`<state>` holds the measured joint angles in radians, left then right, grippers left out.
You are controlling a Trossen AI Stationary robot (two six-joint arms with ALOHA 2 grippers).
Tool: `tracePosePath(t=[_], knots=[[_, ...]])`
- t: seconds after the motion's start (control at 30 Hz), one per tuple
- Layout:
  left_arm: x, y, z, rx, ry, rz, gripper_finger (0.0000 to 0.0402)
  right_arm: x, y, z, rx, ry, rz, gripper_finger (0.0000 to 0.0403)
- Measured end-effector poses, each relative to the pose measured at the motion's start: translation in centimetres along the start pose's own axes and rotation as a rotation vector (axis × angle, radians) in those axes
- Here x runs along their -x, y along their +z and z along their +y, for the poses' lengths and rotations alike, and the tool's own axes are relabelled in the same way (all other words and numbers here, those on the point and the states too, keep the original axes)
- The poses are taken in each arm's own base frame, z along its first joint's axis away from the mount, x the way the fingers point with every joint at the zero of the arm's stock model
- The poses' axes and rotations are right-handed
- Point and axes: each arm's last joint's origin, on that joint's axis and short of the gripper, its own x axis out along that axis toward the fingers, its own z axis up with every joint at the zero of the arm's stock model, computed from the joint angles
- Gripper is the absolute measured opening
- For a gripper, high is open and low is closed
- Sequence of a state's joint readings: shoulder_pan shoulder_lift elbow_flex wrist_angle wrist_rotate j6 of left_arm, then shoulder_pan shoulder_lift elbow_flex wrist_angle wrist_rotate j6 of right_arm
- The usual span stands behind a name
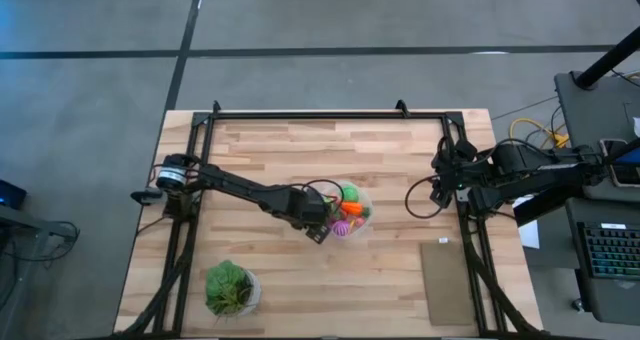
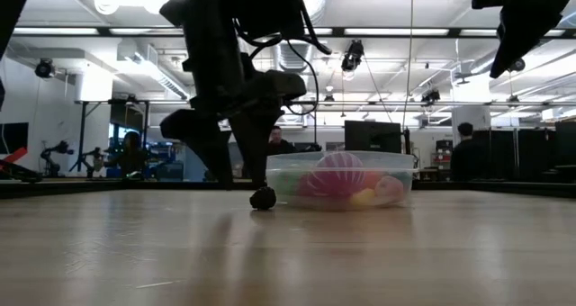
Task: Pick and placing Produce into tupperware
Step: Put the blackberry into the transparent bin
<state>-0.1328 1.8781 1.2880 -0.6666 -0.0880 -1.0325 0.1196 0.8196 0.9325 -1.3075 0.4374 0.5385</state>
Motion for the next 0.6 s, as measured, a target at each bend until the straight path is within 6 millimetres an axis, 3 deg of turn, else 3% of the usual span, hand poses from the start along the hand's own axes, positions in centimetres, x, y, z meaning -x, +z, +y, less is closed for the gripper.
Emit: tracePosePath(t=[0.27,0.6], knots=[[1.3,1.2,-0.4,0.089,-0.007,0.019,0.0223,0.0,0.0,0.0,-0.091,0.001,0.001,0.0231],[1.4,1.6,-0.8,-0.017,-0.024,0.008,0.0223,0.0,0.0,0.1,-0.264,0.020,0.017,0.0231]])
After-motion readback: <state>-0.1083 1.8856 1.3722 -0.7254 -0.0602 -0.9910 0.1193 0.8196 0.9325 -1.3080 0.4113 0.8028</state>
